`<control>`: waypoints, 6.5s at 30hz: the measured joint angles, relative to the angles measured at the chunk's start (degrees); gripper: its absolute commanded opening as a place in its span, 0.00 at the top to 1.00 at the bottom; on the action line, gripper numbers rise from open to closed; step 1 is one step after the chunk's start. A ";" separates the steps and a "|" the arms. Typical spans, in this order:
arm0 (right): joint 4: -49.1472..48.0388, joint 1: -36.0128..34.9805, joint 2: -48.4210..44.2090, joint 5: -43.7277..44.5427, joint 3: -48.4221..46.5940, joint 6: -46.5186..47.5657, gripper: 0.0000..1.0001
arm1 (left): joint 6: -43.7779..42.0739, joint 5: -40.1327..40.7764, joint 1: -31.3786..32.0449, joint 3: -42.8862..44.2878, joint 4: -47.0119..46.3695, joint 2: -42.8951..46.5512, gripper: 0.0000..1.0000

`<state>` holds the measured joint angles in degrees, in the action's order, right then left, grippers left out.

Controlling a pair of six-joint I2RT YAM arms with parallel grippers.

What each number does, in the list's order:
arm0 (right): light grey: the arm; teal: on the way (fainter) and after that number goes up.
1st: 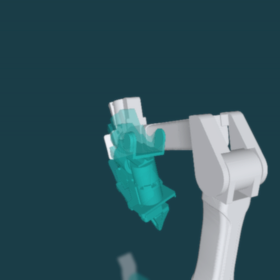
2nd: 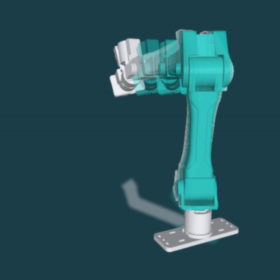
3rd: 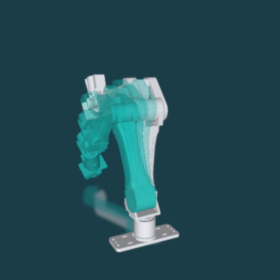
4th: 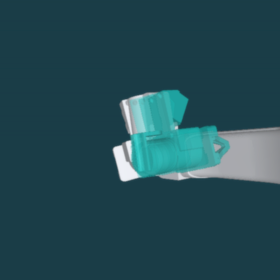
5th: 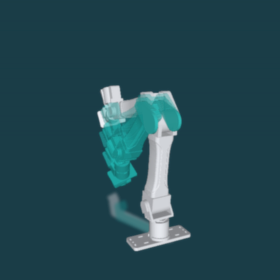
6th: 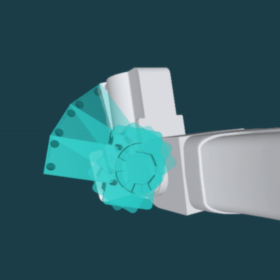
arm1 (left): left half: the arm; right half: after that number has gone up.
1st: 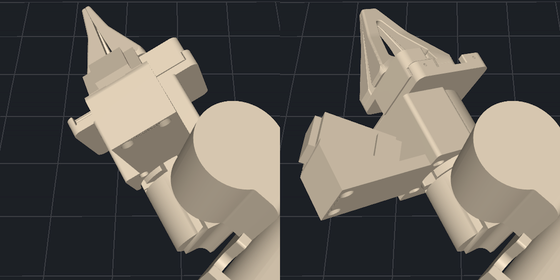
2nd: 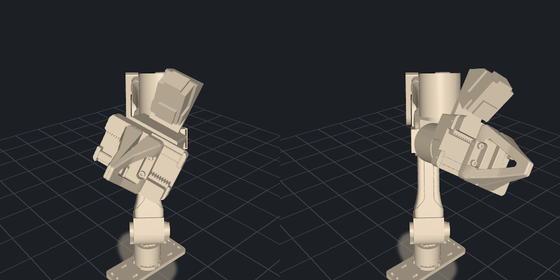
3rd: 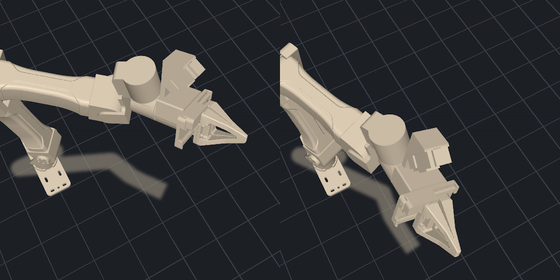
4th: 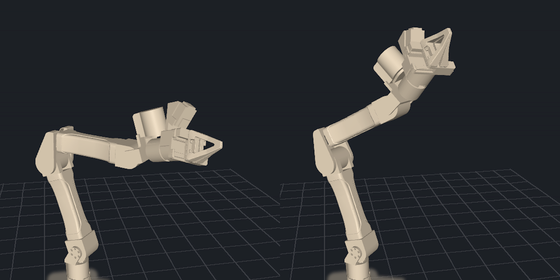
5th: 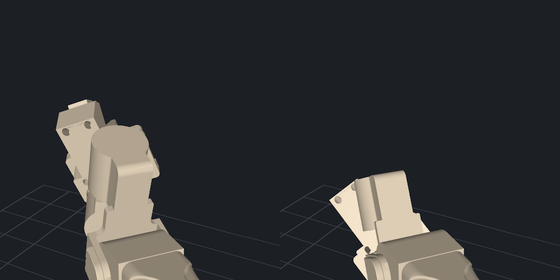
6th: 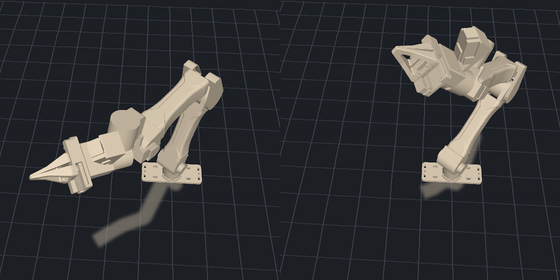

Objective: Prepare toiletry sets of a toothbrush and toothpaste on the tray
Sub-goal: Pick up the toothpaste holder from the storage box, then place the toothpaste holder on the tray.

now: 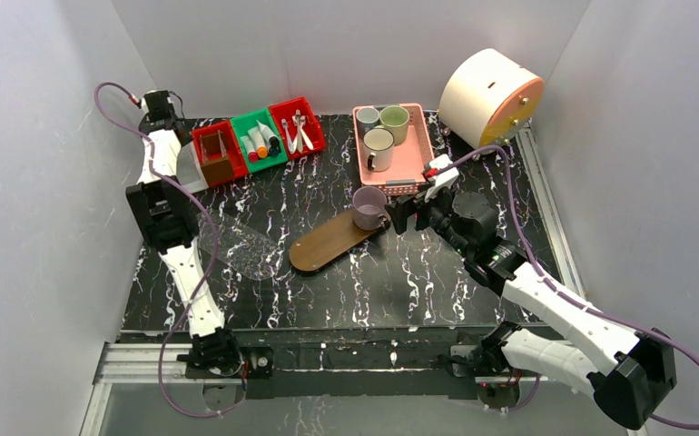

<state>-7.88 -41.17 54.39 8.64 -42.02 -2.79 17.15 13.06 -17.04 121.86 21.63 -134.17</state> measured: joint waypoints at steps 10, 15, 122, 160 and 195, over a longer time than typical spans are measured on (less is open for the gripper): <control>0.44 -0.11 0.11 -1.11 0.00 -0.02 0.01 | 0.33 -0.20 -0.15 -2.25 0.09 6.08 0.87; 0.59 -0.17 0.13 -1.53 0.00 -0.02 0.01 | 0.85 -0.11 -0.44 -2.29 0.02 9.31 0.91; 15.32 -3.06 38.62 -22.05 -36.98 -26.51 0.99 | 40.09 -22.45 39.47 -87.06 -56.00 71.58 0.83; 46.62 -4.24 49.46 -37.27 -54.58 24.76 0.99 | 10.43 -11.26 33.03 -74.93 -7.34 89.37 0.22; 72.00 -8.74 69.13 -28.17 -74.95 60.19 0.74 | 9.40 0.31 31.78 -81.22 -1.57 91.10 0.20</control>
<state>64.12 -49.91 123.52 -19.53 -116.97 57.41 26.55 13.37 14.74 40.64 20.05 -43.07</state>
